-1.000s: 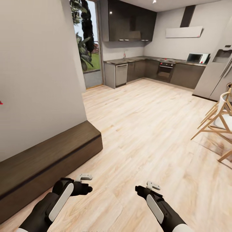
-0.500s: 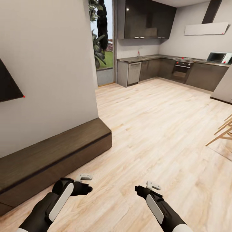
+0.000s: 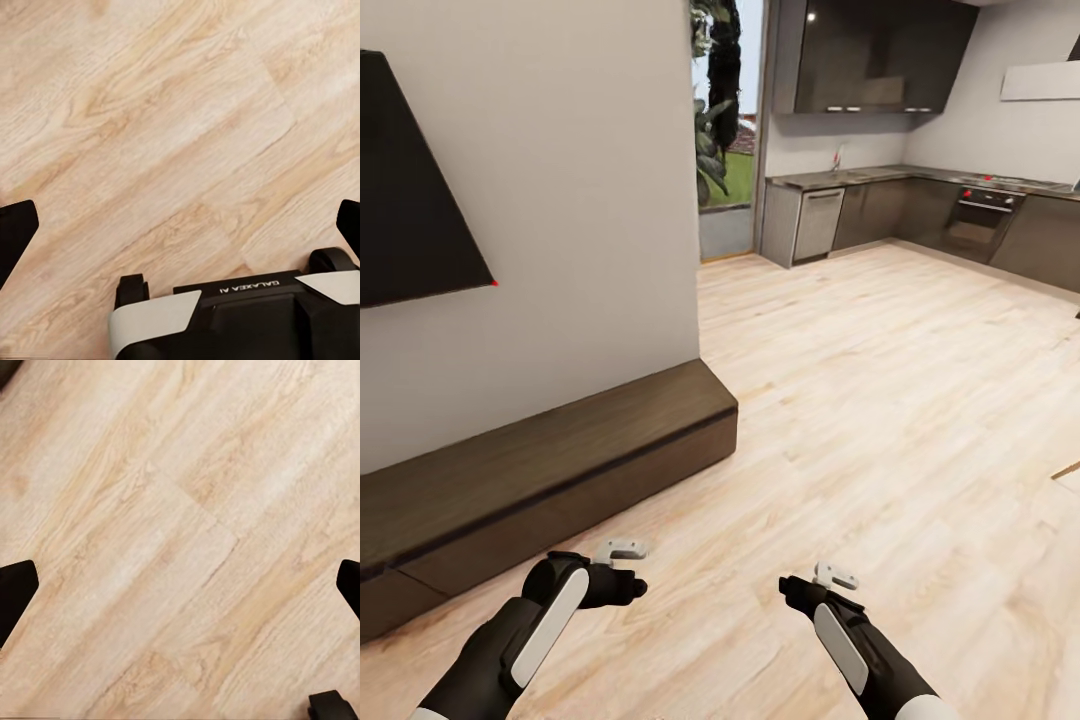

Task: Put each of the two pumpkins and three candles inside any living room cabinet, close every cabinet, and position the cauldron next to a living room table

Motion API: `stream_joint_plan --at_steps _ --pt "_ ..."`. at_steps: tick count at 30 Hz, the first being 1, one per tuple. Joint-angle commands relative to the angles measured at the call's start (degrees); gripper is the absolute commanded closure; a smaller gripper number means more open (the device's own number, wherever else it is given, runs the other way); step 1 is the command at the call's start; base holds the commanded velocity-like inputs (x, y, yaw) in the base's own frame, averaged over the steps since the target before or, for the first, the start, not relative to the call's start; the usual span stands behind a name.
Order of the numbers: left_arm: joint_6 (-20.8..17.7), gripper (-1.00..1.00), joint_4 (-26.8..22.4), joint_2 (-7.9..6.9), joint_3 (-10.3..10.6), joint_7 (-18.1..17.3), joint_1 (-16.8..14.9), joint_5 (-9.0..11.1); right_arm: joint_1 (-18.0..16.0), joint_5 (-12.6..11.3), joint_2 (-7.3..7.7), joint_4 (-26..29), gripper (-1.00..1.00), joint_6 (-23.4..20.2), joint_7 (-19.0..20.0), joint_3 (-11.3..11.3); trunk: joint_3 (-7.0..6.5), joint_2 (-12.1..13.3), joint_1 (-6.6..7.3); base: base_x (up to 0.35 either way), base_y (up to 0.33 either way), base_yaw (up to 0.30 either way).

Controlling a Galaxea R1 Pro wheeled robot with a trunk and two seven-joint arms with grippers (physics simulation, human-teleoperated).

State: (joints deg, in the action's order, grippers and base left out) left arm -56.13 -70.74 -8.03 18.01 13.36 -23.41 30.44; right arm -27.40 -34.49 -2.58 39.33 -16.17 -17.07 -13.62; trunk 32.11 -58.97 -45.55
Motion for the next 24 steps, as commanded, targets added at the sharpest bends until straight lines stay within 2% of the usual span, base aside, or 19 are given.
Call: stream_joint_plan --at_steps 1,24 --pt "-0.12 -1.00 -0.03 -0.05 0.17 0.59 -0.06 0.59 -0.02 -0.49 0.06 0.13 -1.00 -0.15 -0.51 -0.24 0.11 -0.04 0.00 0.000 0.000 0.246" --pt "-0.10 -1.00 0.25 0.04 0.29 0.53 -0.06 0.68 -0.02 -0.40 0.05 0.13 -1.00 -0.09 -0.49 -0.27 1.38 -0.04 0.00 0.000 0.000 0.245"
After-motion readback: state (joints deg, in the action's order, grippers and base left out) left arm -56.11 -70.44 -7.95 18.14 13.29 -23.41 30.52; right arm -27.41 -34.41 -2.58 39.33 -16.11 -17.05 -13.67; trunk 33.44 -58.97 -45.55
